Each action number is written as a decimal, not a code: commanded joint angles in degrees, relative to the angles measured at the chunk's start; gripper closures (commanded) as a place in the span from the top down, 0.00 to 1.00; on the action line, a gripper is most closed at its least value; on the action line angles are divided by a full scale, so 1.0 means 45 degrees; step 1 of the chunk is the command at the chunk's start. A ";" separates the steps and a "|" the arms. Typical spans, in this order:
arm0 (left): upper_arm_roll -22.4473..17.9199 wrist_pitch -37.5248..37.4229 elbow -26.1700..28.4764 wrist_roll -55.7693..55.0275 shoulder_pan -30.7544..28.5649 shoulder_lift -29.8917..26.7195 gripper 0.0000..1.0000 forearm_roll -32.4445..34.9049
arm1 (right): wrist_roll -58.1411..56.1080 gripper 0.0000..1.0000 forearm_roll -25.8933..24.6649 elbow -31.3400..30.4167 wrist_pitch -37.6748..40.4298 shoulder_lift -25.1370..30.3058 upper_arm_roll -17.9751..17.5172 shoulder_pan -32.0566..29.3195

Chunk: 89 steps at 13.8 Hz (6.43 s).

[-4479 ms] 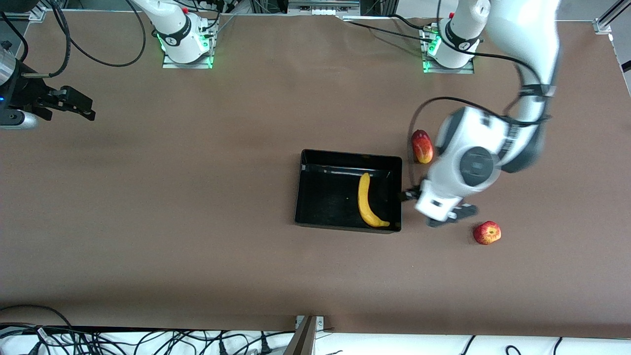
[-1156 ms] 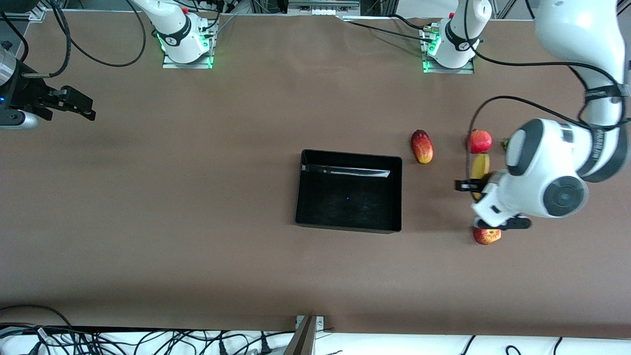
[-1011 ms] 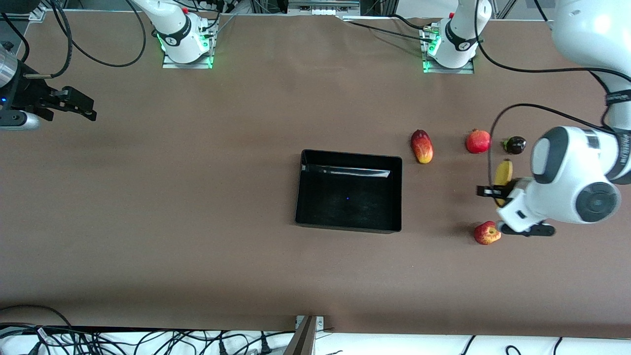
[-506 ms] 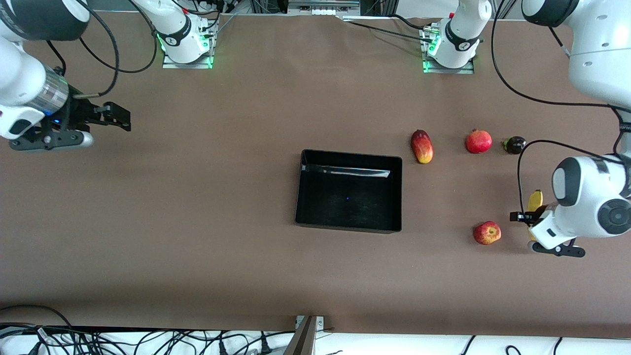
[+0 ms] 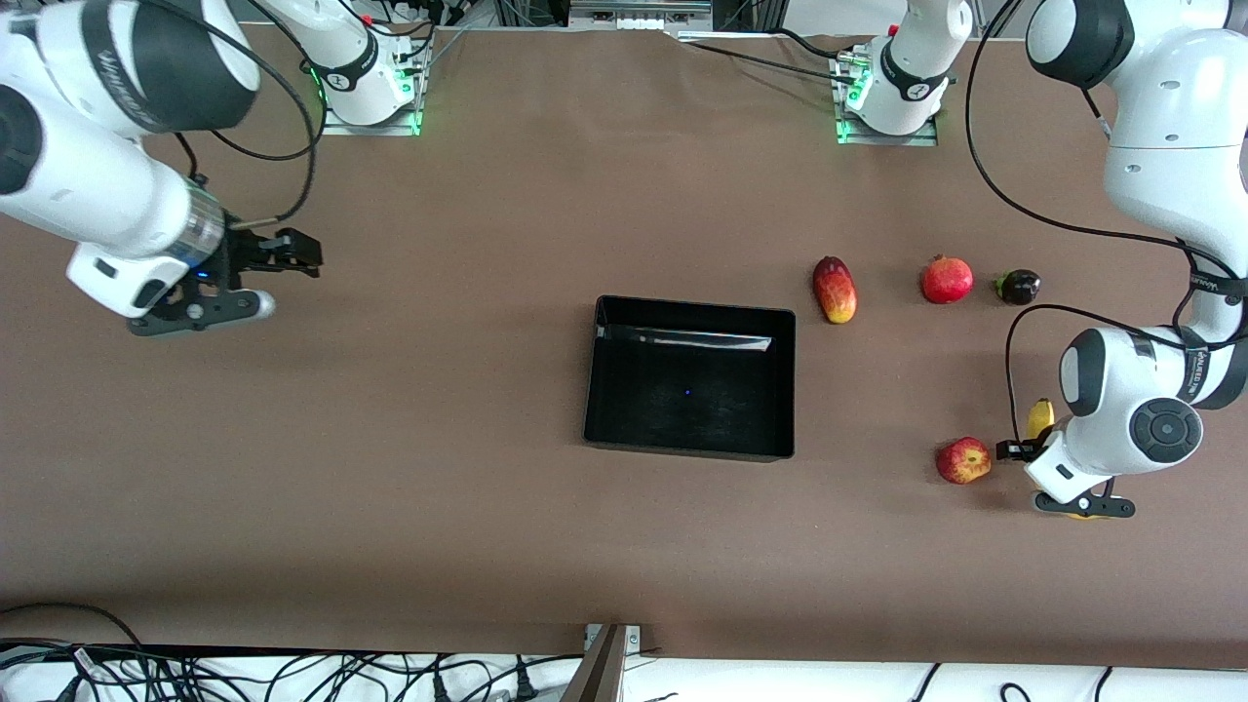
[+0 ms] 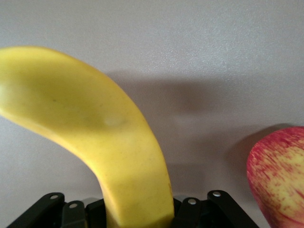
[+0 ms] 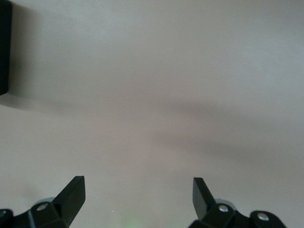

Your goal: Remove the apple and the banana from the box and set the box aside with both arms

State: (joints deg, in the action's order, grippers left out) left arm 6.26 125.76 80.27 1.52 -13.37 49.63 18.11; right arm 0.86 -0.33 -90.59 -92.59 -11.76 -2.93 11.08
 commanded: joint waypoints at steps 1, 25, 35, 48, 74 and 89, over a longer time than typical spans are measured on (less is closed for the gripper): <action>0.0327 0.0139 0.0403 0.0459 -0.0231 -0.0247 0.00 0.0175 | 0.1947 1.00 0.0715 0.0523 -0.0652 -0.1016 0.0066 0.0817; 0.0367 -0.8315 -0.0105 -0.0432 0.1250 -0.6942 1.00 -0.3282 | 1.0143 0.00 0.0698 0.0425 -0.8842 -0.6254 0.0182 0.6015; 0.0133 -0.7696 0.4091 -0.0729 0.1800 -1.1826 1.00 -0.3478 | 0.4091 0.00 0.0972 -0.1778 -0.4955 -0.2156 0.2819 0.3772; -0.2211 -0.7147 0.4974 0.0189 0.3694 -1.2980 1.00 -0.3751 | -0.2514 0.00 0.0972 -0.6001 -0.6790 -0.1155 0.6843 0.2460; -0.2407 -0.8064 0.3725 -0.0319 0.3519 -1.2923 1.00 -0.4005 | -0.1655 1.00 -0.0259 -0.2248 -0.2277 0.2534 0.1804 -0.1759; -0.2368 -0.8513 0.3353 -0.0553 0.3519 -1.2494 1.00 -0.4005 | -0.1831 1.00 -0.0083 -0.0689 -0.0676 0.2399 0.0924 -0.3068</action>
State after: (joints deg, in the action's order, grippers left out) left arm -4.25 89.65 98.27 -0.42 2.29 -8.49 1.44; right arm -7.58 -0.60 -94.92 -97.29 -1.24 1.77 -1.55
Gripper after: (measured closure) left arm 0.000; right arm 0.000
